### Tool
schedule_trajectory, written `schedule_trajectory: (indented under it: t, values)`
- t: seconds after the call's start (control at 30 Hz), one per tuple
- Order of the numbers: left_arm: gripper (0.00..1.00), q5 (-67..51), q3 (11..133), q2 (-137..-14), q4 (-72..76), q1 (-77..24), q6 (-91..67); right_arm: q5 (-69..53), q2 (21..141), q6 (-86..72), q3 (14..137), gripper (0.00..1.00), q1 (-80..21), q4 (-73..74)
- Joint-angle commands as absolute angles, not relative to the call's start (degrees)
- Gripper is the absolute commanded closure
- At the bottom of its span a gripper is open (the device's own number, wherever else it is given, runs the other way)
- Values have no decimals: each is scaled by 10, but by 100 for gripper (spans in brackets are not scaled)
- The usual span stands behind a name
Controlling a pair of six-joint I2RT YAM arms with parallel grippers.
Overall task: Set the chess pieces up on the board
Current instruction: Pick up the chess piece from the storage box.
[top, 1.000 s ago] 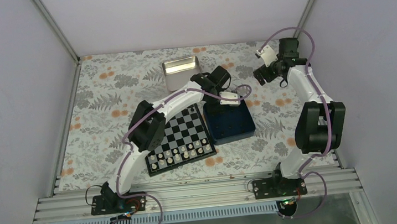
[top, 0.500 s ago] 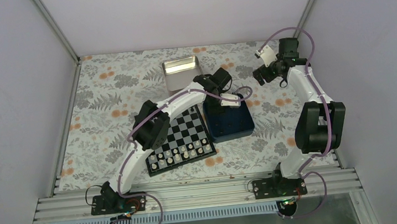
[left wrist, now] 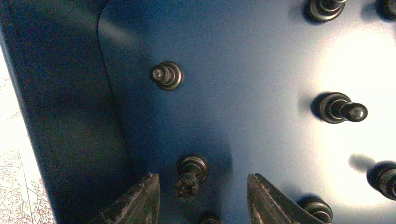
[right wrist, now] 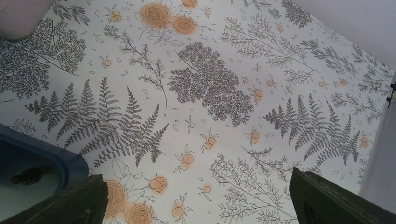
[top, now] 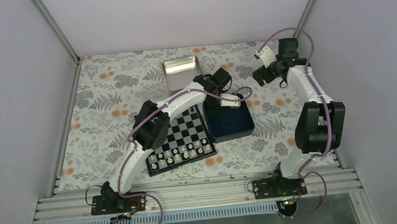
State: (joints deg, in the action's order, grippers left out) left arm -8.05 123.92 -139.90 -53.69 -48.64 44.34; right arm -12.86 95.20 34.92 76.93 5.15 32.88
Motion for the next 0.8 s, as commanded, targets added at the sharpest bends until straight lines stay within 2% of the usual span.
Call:
schedule_trajectory:
  t: [0.0, 0.43, 0.77]
  values:
    - [53, -81, 1256, -1408, -541, -489, 442, -141, 950, 359, 762, 0, 46, 333]
    - [53, -83, 1289, -1436, -559, -492, 446, -140, 949, 364, 761, 0, 42, 339]
    - [60, -86, 1294, -1438, -566, -492, 448, -141, 967, 366, 762, 0, 41, 340]
